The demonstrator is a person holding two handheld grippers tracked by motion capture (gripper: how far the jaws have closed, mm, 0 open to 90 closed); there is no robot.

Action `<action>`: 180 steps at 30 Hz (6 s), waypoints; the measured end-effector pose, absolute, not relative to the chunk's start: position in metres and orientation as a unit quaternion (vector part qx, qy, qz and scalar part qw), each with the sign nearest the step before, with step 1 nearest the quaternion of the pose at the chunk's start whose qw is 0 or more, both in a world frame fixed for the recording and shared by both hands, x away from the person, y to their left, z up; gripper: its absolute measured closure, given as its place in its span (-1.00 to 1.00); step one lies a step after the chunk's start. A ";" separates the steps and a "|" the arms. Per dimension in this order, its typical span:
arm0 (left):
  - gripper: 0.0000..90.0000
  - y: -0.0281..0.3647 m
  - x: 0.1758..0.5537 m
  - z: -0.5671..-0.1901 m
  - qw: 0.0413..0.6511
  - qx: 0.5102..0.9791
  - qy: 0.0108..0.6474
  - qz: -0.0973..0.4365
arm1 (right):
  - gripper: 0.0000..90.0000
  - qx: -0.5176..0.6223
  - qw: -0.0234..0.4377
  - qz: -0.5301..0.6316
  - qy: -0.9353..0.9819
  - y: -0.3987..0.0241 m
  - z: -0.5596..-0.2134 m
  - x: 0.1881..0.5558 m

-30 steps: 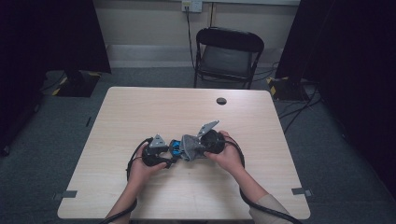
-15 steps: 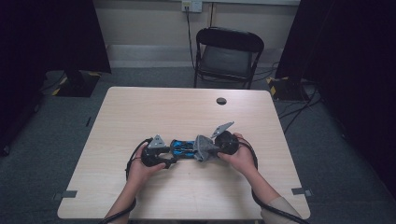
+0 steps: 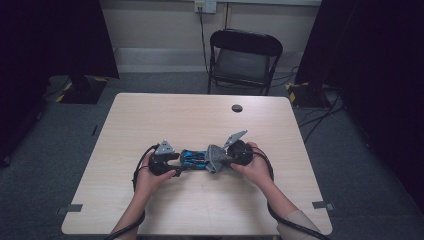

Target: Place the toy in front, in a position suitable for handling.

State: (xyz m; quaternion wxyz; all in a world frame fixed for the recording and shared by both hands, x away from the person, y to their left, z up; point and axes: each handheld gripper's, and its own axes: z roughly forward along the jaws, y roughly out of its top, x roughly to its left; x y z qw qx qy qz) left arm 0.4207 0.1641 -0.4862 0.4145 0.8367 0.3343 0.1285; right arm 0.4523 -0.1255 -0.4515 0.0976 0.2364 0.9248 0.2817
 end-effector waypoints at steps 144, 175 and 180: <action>-0.46 0.152 0.426 -0.467 0.417 0.836 0.322 0.154 | 0.58 0.253 0.116 0.299 0.913 -0.168 -0.454 0.438; -0.15 0.150 0.441 -0.474 0.397 0.833 0.358 0.139 | 0.58 0.127 0.061 0.324 0.936 -0.076 -0.462 0.397; -0.16 0.147 0.441 -0.473 0.397 0.834 0.358 0.137 | 0.58 0.123 0.063 0.320 0.937 -0.069 -0.463 0.397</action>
